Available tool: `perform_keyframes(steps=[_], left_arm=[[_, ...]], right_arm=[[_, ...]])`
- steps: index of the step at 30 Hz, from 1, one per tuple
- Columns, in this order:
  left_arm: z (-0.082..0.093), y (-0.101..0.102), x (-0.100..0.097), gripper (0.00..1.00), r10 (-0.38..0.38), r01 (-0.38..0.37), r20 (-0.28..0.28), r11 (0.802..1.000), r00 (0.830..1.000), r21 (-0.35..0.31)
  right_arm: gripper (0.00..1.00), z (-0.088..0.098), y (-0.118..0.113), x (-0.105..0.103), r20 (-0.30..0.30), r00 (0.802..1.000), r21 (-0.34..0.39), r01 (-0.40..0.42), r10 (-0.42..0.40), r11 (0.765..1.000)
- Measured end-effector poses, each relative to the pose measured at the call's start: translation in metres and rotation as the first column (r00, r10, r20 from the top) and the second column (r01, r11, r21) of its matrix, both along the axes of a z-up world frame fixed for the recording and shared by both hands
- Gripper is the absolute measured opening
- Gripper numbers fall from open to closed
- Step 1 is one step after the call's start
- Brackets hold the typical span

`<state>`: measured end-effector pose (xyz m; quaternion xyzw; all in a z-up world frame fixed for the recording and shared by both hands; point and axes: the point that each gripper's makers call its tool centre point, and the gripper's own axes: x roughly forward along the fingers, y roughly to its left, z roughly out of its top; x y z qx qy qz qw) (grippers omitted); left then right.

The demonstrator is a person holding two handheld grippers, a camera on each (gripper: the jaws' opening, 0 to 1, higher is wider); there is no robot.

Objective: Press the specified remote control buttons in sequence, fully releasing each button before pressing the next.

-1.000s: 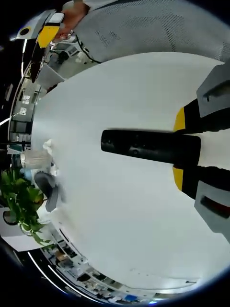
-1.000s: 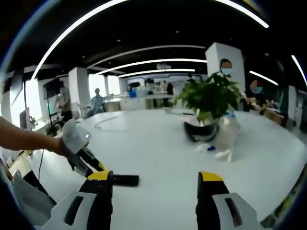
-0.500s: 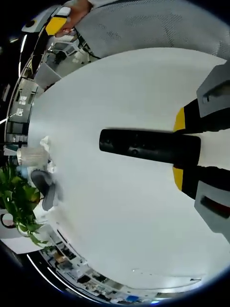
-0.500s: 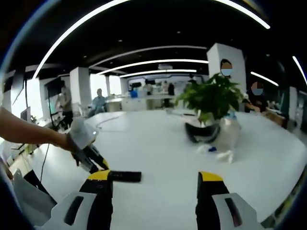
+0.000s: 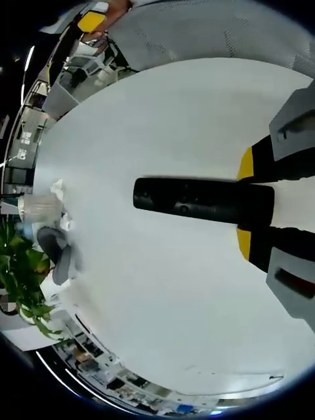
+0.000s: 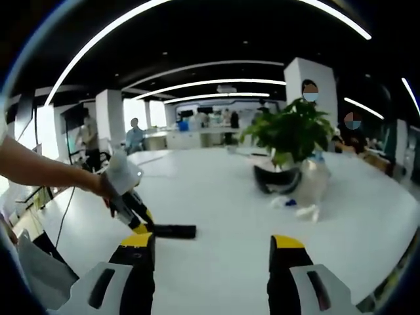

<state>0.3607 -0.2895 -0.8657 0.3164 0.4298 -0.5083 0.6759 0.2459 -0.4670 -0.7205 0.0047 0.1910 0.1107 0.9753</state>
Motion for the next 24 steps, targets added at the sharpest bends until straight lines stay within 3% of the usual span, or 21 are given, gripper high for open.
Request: perform_keyframes(steps=[24], left_arm=[[0.001,0.001,0.033,0.24,-0.041,0.043,-0.031,0.997,0.999,0.07]], right_arm=[[0.68,-0.004,0.003,-0.001,-0.02,1.0,-0.006,-0.012,0.012,1.0]])
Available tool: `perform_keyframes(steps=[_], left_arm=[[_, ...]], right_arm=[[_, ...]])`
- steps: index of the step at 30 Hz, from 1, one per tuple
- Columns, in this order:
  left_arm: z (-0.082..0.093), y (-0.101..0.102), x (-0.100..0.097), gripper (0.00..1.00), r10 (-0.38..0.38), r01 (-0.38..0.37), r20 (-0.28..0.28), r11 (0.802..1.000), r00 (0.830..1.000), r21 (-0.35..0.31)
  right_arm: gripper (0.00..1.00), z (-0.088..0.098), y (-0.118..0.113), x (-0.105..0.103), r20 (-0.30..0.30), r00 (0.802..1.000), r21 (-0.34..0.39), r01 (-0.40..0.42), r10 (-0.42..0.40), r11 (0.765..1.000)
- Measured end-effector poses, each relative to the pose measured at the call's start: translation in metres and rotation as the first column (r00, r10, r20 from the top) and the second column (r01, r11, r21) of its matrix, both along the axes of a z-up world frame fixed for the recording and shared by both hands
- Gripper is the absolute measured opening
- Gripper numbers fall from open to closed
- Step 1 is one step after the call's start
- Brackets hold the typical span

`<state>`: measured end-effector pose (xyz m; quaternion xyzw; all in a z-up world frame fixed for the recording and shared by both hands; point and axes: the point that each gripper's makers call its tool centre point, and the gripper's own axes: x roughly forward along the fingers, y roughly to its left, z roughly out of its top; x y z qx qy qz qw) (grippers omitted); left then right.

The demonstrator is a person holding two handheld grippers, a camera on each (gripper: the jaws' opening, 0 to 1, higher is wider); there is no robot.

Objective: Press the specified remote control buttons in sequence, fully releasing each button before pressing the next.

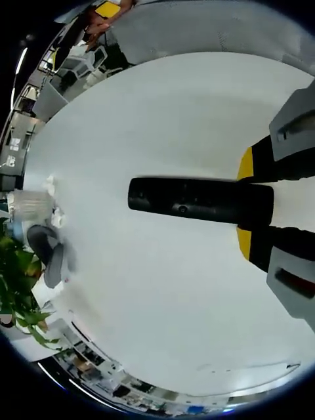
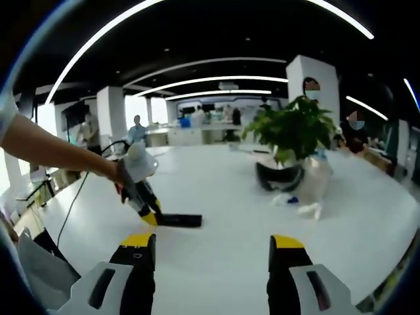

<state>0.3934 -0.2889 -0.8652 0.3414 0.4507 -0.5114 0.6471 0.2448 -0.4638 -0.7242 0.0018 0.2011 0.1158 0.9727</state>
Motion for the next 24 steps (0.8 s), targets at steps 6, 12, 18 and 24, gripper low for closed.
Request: perform_keyframes(steps=[6,12,18,24], left_arm=[[0.002,0.0,0.01,0.24,-0.01,0.01,-0.006,0.999,1.0,0.034],[0.0,-0.002,0.016,0.24,-0.027,0.028,-0.013,0.997,1.0,0.068],[-0.001,-0.003,0.026,0.24,-0.037,0.041,-0.029,0.991,0.999,0.124],[-0.003,-0.003,0.034,0.24,-0.055,0.06,-0.039,0.986,0.998,0.155]], right_arm=[[0.68,0.0,-0.001,0.0,0.0,1.0,-0.002,0.002,-0.002,1.0],[0.68,-0.002,-0.001,0.0,-0.007,1.0,-0.003,0.005,-0.005,1.0],[0.68,-0.002,-0.004,0.001,-0.011,1.0,-0.007,0.017,-0.017,1.0],[0.67,-0.003,-0.005,0.001,-0.012,1.0,-0.014,0.018,-0.018,1.0]])
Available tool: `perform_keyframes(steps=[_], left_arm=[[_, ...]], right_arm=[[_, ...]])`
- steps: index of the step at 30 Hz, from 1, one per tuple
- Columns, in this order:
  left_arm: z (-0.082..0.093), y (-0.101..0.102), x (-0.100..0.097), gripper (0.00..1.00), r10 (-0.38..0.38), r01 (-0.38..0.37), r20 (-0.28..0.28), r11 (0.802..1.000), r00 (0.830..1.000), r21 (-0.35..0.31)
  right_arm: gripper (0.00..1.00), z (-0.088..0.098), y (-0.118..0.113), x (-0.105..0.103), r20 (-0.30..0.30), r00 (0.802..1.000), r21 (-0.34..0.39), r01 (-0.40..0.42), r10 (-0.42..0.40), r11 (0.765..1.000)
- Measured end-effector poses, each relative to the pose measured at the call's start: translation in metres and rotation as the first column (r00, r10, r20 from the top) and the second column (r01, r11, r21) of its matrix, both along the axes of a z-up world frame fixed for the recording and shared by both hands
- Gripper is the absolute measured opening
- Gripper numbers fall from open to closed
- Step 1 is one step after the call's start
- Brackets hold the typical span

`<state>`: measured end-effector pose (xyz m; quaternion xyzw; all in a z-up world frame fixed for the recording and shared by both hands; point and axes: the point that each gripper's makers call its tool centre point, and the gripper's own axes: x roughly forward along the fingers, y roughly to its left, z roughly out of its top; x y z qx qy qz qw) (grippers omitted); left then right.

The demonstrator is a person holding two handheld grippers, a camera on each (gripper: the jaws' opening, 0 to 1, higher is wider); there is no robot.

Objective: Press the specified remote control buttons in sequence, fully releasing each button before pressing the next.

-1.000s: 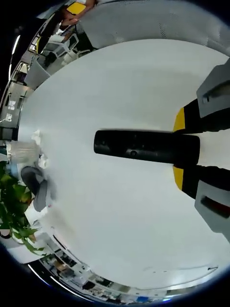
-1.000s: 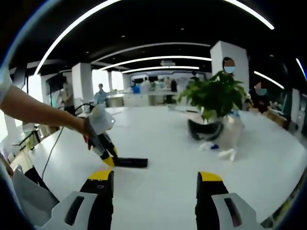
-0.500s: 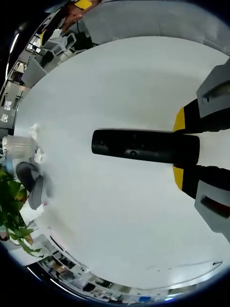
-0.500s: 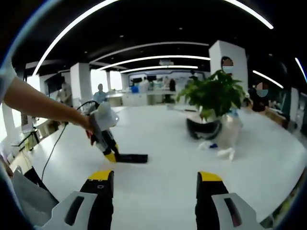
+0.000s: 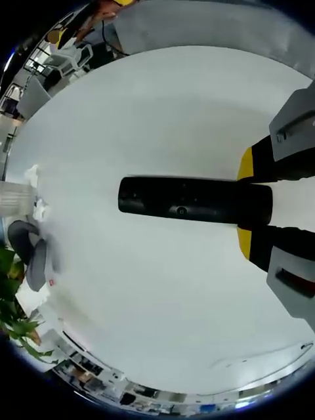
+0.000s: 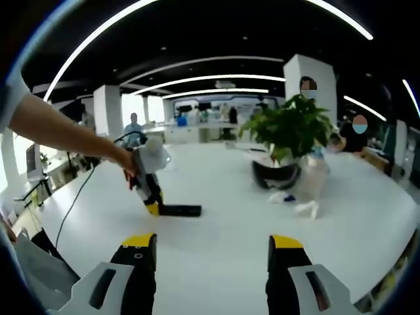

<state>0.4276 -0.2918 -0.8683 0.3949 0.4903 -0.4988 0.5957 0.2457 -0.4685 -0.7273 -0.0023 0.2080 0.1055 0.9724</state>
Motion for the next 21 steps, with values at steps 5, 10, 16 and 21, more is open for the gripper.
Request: perform_keyframes(steps=[5,10,16,21], left_arm=[[0.0,0.001,0.007,0.24,-0.012,0.012,-0.004,1.0,1.0,0.022],[0.0,0.001,0.014,0.24,-0.031,0.031,-0.005,0.999,1.0,0.044],[0.0,0.002,0.015,0.24,-0.021,0.021,0.001,0.999,1.0,0.043],[0.0,0.003,0.013,0.25,-0.027,0.028,0.054,0.999,0.998,-0.017]], right_arm=[[0.67,-0.001,0.001,0.0,-0.003,1.0,-0.008,-0.003,0.003,1.0],[0.67,0.001,-0.002,0.0,0.003,1.0,-0.011,0.007,-0.007,1.0],[0.67,0.002,-0.005,0.001,0.01,1.0,-0.005,0.02,-0.02,1.0],[0.67,0.003,-0.003,0.001,0.017,1.0,-0.013,0.013,-0.013,1.0]])
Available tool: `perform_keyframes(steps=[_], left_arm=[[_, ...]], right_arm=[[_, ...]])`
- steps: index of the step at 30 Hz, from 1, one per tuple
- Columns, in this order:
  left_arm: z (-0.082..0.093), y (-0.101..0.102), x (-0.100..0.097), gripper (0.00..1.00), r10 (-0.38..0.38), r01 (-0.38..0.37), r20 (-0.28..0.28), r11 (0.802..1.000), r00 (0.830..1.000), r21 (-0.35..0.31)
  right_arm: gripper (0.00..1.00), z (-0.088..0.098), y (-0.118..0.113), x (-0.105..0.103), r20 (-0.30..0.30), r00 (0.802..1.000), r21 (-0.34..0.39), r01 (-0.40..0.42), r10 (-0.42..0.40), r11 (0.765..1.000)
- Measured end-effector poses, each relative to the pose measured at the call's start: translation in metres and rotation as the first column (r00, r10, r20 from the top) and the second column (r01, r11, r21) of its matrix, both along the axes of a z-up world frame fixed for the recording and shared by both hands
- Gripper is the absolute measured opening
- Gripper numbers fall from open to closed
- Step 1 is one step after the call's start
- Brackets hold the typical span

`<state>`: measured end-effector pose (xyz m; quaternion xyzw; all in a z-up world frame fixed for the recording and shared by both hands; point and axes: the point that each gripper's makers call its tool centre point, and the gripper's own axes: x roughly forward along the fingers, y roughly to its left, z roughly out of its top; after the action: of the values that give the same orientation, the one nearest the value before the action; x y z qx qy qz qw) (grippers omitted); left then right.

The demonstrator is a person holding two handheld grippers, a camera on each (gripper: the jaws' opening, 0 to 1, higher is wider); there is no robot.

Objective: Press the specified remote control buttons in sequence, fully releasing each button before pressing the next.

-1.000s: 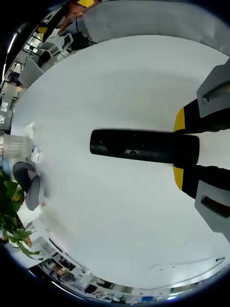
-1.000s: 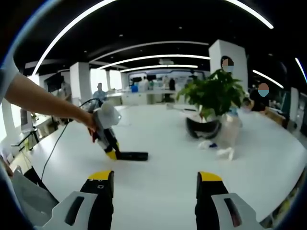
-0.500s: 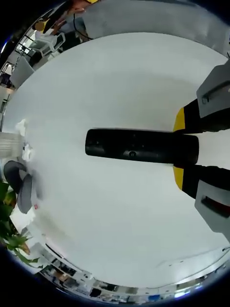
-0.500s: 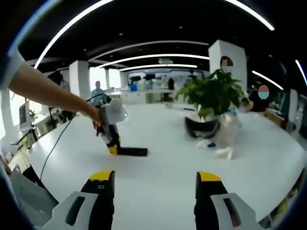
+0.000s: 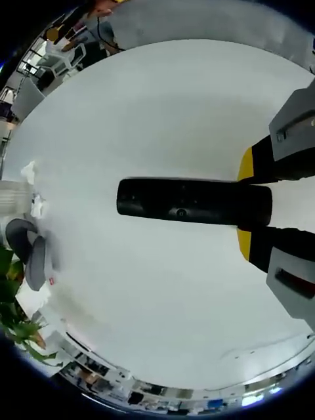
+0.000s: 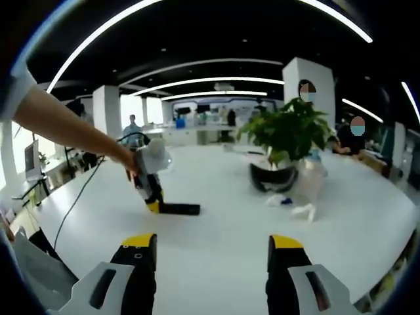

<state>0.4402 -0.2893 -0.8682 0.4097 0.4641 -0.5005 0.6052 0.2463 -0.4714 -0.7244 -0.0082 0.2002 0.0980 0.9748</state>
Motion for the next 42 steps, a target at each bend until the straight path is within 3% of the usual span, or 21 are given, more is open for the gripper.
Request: perform_keyframes(steps=[3,6,10,14,17,21,27,34,40,42], left_arm=[[0.001,0.0,0.001,0.25,-0.02,0.022,0.034,0.998,0.999,-0.058],[0.002,0.0,0.001,0.26,-0.041,0.046,0.083,0.997,0.996,-0.062],[0.002,0.0,0.002,0.25,-0.029,0.036,0.1,0.997,0.995,-0.073],[0.006,0.001,0.005,0.32,-0.022,0.035,0.156,0.996,0.987,-0.08],[0.006,0.002,0.006,0.32,0.011,0.004,0.173,0.996,0.985,-0.091],[0.01,0.006,0.016,0.43,0.07,-0.042,0.232,0.992,0.97,-0.12],[0.011,0.005,0.019,0.48,0.056,-0.035,0.242,0.995,0.969,-0.093],[0.013,0.019,0.029,0.58,0.157,-0.138,0.248,0.986,0.956,-0.091],[0.012,0.032,0.026,0.56,0.17,-0.157,0.245,0.985,0.954,-0.072],[0.011,0.035,0.026,0.55,0.213,-0.196,0.237,0.976,0.948,-0.09]], right_arm=[[0.67,0.001,-0.001,0.0,0.007,1.0,0.007,0.005,-0.005,1.0],[0.67,0.001,0.0,0.0,0.005,1.0,0.002,0.004,-0.004,1.0],[0.67,0.001,-0.001,0.0,0.006,1.0,0.0,0.006,-0.006,1.0],[0.67,0.001,-0.001,0.001,0.004,1.0,-0.002,0.006,-0.006,1.0],[0.67,0.0,0.001,0.001,0.0,1.0,-0.009,-0.001,0.001,1.0],[0.67,0.001,0.001,0.001,0.006,1.0,-0.006,-0.002,0.002,1.0],[0.67,0.001,-0.001,0.001,0.007,1.0,-0.006,0.002,-0.002,1.0],[0.67,0.004,-0.004,0.002,0.016,1.0,0.004,0.018,-0.018,1.0],[0.67,0.004,-0.003,0.003,0.018,1.0,0.005,0.015,-0.015,1.0],[0.67,0.005,-0.004,0.003,0.023,1.0,0.01,0.017,-0.018,1.0]])
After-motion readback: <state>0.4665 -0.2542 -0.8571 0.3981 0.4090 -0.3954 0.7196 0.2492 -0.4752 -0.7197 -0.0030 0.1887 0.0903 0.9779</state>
